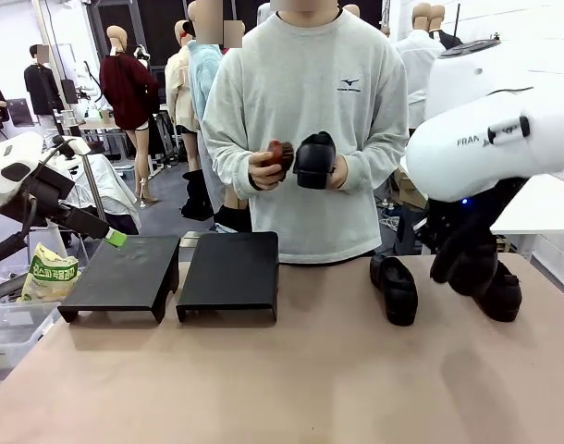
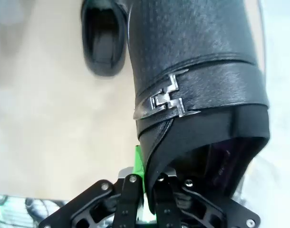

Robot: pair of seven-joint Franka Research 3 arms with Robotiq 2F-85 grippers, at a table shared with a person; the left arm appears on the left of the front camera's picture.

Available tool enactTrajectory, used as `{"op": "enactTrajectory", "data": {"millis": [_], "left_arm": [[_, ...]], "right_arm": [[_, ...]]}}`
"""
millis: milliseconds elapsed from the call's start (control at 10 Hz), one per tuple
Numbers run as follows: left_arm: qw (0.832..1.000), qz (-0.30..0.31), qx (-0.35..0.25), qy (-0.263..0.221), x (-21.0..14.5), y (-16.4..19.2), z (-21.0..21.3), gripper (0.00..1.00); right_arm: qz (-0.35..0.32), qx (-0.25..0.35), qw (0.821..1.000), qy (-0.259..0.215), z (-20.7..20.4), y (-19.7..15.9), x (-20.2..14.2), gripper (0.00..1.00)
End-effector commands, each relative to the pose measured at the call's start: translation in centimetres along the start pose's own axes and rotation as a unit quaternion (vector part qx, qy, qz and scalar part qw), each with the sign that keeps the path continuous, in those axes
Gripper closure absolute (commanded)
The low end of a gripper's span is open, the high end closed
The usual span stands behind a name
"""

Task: Organize the shoes by placing them on the stand.
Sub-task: Pick up one Shoe and place it in the middle of the table.

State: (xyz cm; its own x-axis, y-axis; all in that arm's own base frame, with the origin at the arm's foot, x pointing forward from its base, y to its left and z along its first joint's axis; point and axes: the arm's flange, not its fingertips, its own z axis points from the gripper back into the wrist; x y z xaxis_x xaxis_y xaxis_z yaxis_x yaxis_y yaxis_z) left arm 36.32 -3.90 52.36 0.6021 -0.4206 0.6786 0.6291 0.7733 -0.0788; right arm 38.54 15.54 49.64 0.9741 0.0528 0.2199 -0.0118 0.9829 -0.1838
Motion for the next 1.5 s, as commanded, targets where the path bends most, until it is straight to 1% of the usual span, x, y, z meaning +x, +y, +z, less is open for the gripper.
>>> {"op": "enactTrajectory", "data": {"millis": [0,100,400,500,600,700,800,900,1100,1300,1400], "left_arm": [[1.000,0.003,-0.005,-0.004,-0.1,0.2,-0.1,0.00],[1.000,0.003,-0.005,-0.004,-0.1,0.2,-0.1,0.00],[1.000,0.003,-0.005,-0.004,-0.1,0.2,-0.1,0.00],[1.000,0.003,-0.005,-0.004,-0.1,0.2,-0.1,0.00],[1.000,0.003,-0.005,-0.004,-0.1,0.2,-0.1,0.00],[1.000,0.003,-0.005,-0.004,-0.1,0.2,-0.1,0.00],[1.000,0.003,-0.005,-0.004,-0.1,0.2,-0.1,0.00],[1.000,0.003,-0.005,-0.004,-0.1,0.2,-0.1,0.00],[1.000,0.003,-0.005,-0.004,-0.1,0.2,-0.1,0.00],[1.000,0.003,-0.005,-0.004,-0.1,0.2,-0.1,0.00],[1.000,0.003,-0.005,-0.004,-0.1,0.2,-0.1,0.00]], "right_arm": [[0.012,-0.024,0.999,-0.028,1.1,2.5,-2.9,1.00],[0.000,0.000,1.000,0.000,0.0,0.0,0.0,1.00],[0.000,0.000,1.000,0.000,0.0,0.0,0.0,1.00],[-0.001,-0.007,1.000,0.004,-0.1,0.6,-1.4,1.00],[-0.004,-0.009,1.000,0.001,1.4,4.4,-2.5,1.00],[0.001,0.020,1.000,0.004,2.8,7.5,-4.4,1.00],[-0.002,0.039,0.999,0.008,3.6,9.9,-6.0,1.00],[0.015,0.068,0.998,0.009,3.9,12.3,-7.5,1.00],[0.034,0.109,0.993,0.033,3.0,15.9,-8.9,1.00],[0.025,0.132,0.989,0.057,0.4,19.2,-8.8,1.00],[0.029,0.133,0.988,0.069,-0.8,20.6,-8.9,1.00]]}}
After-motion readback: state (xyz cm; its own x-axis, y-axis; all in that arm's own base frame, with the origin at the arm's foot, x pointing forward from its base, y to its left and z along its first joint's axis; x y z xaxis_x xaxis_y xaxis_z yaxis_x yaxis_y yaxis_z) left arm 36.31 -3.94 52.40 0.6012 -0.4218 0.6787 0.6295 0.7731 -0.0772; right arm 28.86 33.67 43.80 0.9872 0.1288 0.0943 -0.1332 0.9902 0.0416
